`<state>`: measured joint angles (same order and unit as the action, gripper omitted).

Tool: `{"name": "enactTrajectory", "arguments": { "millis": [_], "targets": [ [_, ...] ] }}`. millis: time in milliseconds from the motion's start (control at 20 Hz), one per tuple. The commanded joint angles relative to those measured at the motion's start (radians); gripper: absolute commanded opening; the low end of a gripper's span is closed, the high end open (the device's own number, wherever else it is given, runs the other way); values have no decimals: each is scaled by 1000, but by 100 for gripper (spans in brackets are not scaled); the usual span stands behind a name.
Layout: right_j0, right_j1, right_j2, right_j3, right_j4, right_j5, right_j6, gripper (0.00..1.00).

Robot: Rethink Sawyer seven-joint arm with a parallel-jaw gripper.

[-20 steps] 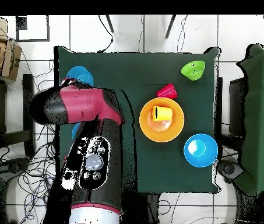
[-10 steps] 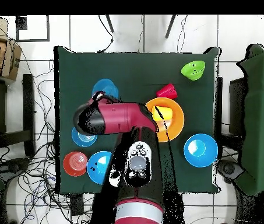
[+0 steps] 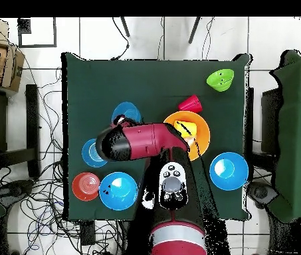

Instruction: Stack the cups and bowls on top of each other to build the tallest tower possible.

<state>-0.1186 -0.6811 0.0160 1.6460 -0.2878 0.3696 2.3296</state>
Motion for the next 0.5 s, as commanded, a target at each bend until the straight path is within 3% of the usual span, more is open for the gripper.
{"name": "enactTrajectory", "arguments": {
  "millis": [50, 250, 500],
  "targets": [
    [-28, -18, 184, 60, -112, -12, -186, 0],
    [-51, -53, 219, 79, -115, 25, -194, 0],
    [-125, -223, 306, 160, -20, 198, -246, 0]
  ]
}}
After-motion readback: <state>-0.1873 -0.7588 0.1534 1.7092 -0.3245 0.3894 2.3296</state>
